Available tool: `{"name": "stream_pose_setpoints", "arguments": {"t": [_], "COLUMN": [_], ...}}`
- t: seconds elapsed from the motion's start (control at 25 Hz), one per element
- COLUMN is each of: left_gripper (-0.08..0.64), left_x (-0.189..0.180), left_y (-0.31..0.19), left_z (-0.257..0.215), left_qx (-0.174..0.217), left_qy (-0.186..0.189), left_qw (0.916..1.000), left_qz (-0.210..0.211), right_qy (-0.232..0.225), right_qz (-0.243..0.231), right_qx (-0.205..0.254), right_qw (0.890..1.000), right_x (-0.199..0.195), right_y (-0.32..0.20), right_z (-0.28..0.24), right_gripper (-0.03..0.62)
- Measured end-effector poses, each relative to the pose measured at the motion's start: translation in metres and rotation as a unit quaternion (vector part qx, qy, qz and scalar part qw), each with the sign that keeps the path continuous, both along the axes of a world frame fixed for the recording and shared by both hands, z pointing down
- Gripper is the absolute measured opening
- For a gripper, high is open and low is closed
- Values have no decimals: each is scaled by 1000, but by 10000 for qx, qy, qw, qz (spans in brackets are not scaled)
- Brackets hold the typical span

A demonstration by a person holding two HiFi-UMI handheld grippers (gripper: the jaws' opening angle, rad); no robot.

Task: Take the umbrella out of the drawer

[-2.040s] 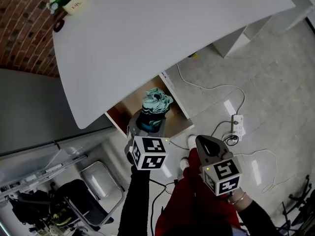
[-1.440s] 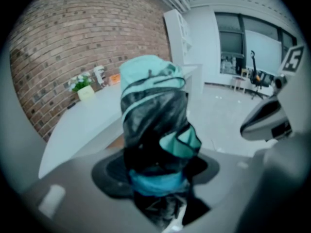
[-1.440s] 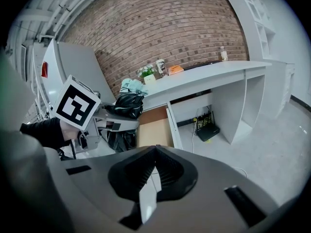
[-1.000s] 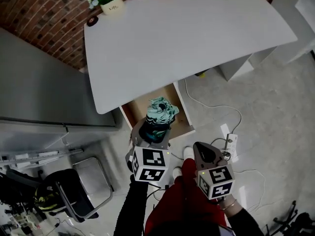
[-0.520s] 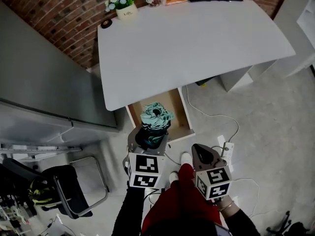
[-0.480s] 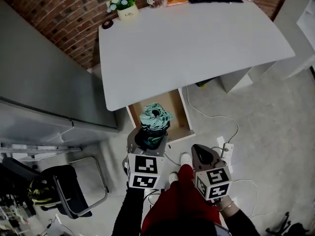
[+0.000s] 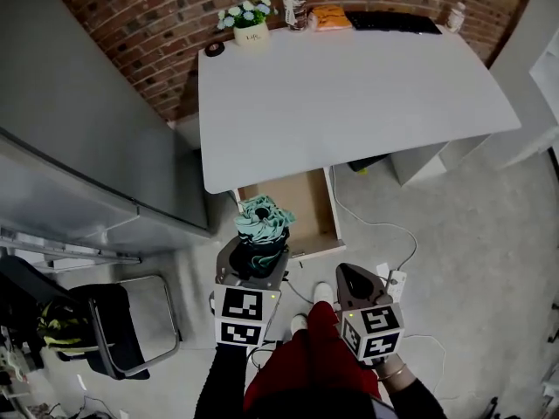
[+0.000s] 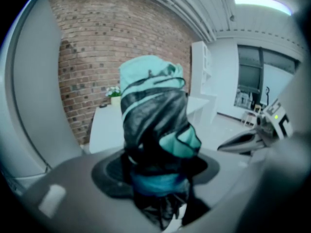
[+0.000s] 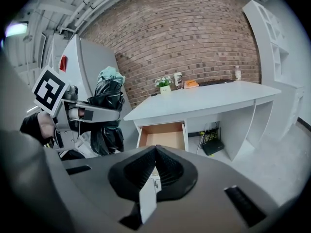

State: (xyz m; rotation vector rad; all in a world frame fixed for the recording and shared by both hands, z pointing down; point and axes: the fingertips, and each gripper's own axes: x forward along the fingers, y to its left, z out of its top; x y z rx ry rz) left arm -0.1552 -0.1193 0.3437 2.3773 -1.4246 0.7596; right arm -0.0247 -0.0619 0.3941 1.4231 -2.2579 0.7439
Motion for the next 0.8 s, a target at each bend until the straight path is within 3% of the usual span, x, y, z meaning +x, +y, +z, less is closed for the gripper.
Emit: {"name": "stream_pose_setpoints", "arguments": {"t": [0.8], "left_gripper": [285], "left_x": [-47], "left_y": [51], "left_z": [-37], "left_qx": [178], "left_qy": [470], "left_qw": [9961], "left_qz": [-726], "right_qy": [220], "right_qz": [-494], "right_qx": [281], "right_qw": [9981], "right_x": [-23], "right_y": [10], "right_z": [-40], "right_gripper": [-2]}}
